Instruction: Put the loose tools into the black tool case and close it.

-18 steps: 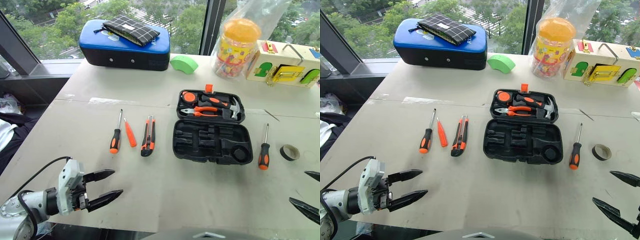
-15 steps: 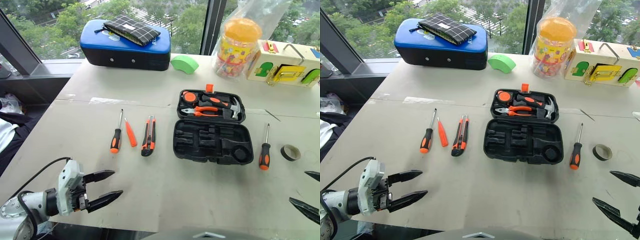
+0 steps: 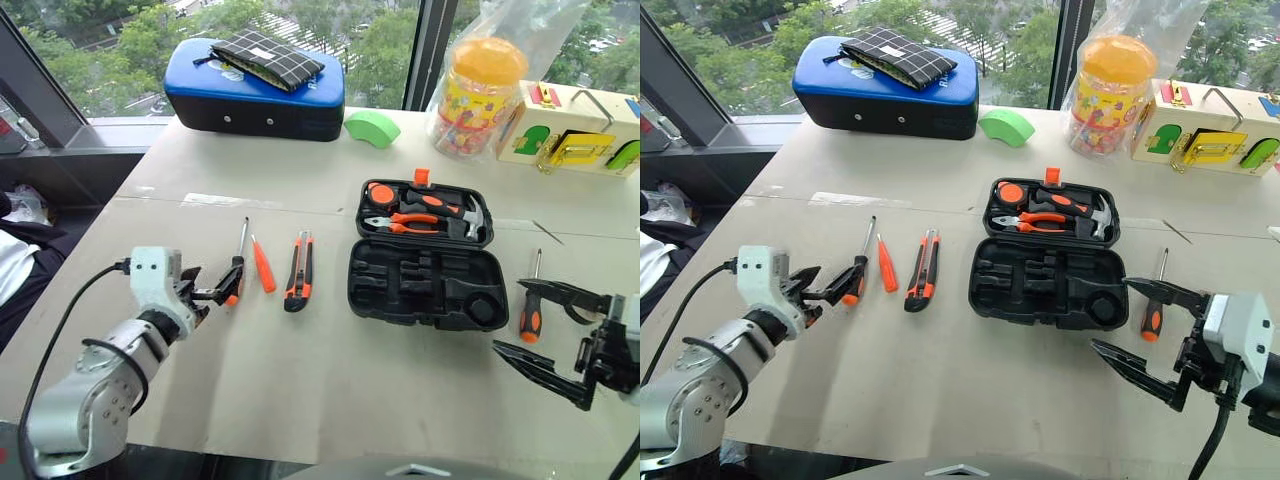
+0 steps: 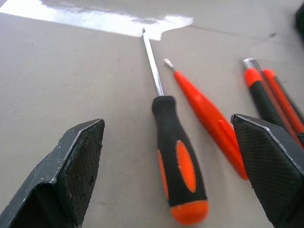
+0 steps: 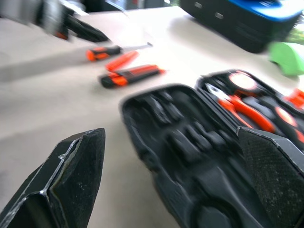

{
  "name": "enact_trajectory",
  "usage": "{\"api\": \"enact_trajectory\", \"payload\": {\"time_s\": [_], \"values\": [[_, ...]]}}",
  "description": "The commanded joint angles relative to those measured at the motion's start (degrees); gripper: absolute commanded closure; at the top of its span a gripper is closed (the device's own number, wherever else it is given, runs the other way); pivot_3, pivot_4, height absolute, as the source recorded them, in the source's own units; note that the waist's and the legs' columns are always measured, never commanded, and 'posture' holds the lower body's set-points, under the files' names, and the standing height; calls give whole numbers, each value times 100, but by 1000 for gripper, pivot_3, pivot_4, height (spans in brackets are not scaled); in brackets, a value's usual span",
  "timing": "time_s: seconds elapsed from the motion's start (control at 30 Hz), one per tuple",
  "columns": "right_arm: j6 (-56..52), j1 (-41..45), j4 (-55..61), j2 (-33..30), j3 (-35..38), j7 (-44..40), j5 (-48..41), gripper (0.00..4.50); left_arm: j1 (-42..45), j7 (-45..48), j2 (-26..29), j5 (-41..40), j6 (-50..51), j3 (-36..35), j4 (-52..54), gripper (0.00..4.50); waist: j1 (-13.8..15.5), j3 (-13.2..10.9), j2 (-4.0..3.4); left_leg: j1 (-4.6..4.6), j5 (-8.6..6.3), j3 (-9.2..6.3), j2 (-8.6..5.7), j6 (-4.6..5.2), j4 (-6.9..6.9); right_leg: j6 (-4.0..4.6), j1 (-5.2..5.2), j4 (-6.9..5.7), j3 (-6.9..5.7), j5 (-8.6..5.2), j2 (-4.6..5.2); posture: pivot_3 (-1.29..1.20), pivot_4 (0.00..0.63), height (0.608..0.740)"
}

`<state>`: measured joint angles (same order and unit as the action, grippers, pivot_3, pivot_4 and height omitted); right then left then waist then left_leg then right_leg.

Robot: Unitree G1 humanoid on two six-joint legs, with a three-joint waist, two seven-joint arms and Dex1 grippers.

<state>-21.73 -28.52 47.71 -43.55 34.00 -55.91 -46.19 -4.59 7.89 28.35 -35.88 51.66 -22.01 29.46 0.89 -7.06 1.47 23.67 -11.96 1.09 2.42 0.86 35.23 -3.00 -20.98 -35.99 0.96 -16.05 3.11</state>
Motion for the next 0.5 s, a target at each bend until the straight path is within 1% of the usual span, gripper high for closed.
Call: {"api": "enact_trajectory", "payload": {"time_s": [0.03, 0.07, 0.13, 0.17, 0.2, 0.23, 0.27, 0.3, 0.37, 0.43, 0.5], "values": [[-66, 165, 246, -144, 8, 80, -333, 0, 207, -250, -119, 342, 168, 431, -244, 148, 0, 0, 2, -1, 0, 0, -1, 0, 4, 3, 3, 0, 1, -1, 0, 0, 150, 740], [-43, 170, 229, -148, 15, 49, -314, 0, 244, -235, -183, 437, 117, 586, -380, 663, -2, 1, 5, -5, 0, 0, -2, 0, 7, 3, 10, 0, 1, -1, 0, 0, 150, 740], [15, 139, 188, -149, 39, -28, -245, 0, 268, -228, -252, 620, 12, 741, -524, 1307, -1, 4, 3, -14, 0, 1, -3, 0, 10, 4, 21, 0, 0, -2, 1, 0, 150, 740], [54, 70, 169, -140, 77, -111, -211, 0, 243, -198, -270, 652, -8, 741, -553, 1737, 0, 6, -1, -19, 0, 2, -4, 0, 10, 4, 24, 0, 2, -2, 3, 0, 150, 740], [86, 20, 151, -121, 110, -157, -192, 0, 205, -132, -265, 664, -41, 727, -556, 2353, 2, 9, -6, -19, 0, 2, -5, 0, 10, 4, 25, 0, 5, -2, 4, 0, 150, 740], [108, -18, 147, -105, 135, -183, -184, 0, 174, -75, -261, 669, -65, 710, -554, 2739, 6, 10, -9, -20, 0, 3, -5, 0, 10, 4, 25, 0, 6, -2, 6, 0, 150, 740], [147, -51, 124, -70, 139, -203, -158, 0, 141, 12, -227, 699, -168, 665, -582, 3297, 6, 10, -10, -19, 0, 2, -5, 0, 9, 4, 25, 0, 5, -2, 9, 0, 150, 740], [173, -66, 109, -47, 134, -208, -140, 0, 124, 72, -205, 729, -245, 635, -604, 3728, 3, 11, -11, -19, 0, 2, -3, 0, 8, 4, 25, 0, 4, -2, 9, 0, 150, 740], [259, -57, 80, 67, 67, -105, -59, 0, 236, 371, -189, 641, -702, 404, -625, 3691, 2, 11, -14, -21, 0, 1, 1, 0, 7, 5, 25, 0, 4, -2, 10, 0, 150, 740], [304, -44, 102, 214, 3, 69, -16, 0, 507, 864, -134, 254, -1030, 96, -589, 3686, 1, 7, -9, -20, 0, 1, 8, 0, 8, 5, 24, 0, 1, -2, 9, 0, 150, 740], [346, -147, 171, 369, -10, 181, 51, 0, 839, 1797, 381, 128, -1203, 267, -683, 3686, 16, 2, 9, -15, 0, -3, 19, 0, 10, 6, 22, -1, -4, -2, 9, 0, 150, 740]]}}
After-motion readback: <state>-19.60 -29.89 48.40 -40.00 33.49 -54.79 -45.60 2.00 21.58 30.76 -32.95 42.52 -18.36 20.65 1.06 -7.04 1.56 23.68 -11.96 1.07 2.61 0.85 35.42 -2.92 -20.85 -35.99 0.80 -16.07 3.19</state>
